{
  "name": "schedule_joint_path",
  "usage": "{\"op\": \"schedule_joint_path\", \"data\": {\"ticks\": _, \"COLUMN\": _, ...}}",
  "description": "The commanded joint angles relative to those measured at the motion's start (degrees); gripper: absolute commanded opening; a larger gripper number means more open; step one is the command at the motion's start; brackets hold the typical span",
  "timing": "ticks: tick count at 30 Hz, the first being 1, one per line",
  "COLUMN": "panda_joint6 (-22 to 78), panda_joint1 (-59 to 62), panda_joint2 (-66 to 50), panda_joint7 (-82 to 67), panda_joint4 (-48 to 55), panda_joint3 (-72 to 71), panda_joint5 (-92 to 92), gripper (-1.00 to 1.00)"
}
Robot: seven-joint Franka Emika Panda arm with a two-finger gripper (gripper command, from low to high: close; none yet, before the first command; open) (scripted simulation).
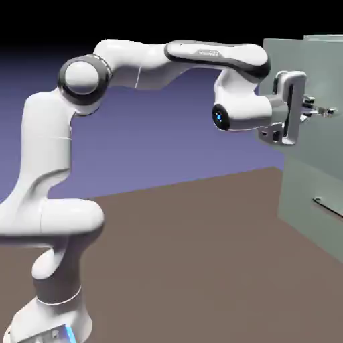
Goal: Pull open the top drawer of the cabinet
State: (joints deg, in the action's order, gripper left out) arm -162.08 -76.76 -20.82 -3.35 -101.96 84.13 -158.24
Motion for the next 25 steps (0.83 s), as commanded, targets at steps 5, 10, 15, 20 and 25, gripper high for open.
{"op": "schedule_joint_path", "data": {"ticks": 5, "panda_joint6": 0.5, "panda_joint1": -10.4, "panda_joint2": 1.2, "panda_joint7": -2.0, "panda_joint4": -4.4, "panda_joint3": 9.6, "panda_joint5": -0.8, "gripper": -1.0}}
{"op": "schedule_joint_path", "data": {"ticks": 10, "panda_joint6": 1.7, "panda_joint1": -20.7, "panda_joint2": -0.5, "panda_joint7": -0.2, "panda_joint4": -9.1, "panda_joint3": 20.0, "panda_joint5": 0.0, "gripper": -1.0}}
{"op": "schedule_joint_path", "data": {"ticks": 15, "panda_joint6": 3.5, "panda_joint1": -30.8, "panda_joint2": -4.7, "panda_joint7": 4.0, "panda_joint4": -15.3, "panda_joint3": 30.3, "panda_joint5": 2.0, "gripper": -1.0}}
{"op": "schedule_joint_path", "data": {"ticks": 20, "panda_joint6": 5.5, "panda_joint1": -41.2, "panda_joint2": -11.3, "panda_joint7": 9.6, "panda_joint4": -23.8, "panda_joint3": 40.6, "panda_joint5": 5.0, "gripper": -1.0}}
{"op": "schedule_joint_path", "data": {"ticks": 25, "panda_joint6": 6.1, "panda_joint1": -46.8, "panda_joint2": -15.6, "panda_joint7": 12.4, "panda_joint4": -29.0, "panda_joint3": 45.8, "panda_joint5": 7.0, "gripper": 1.0}}
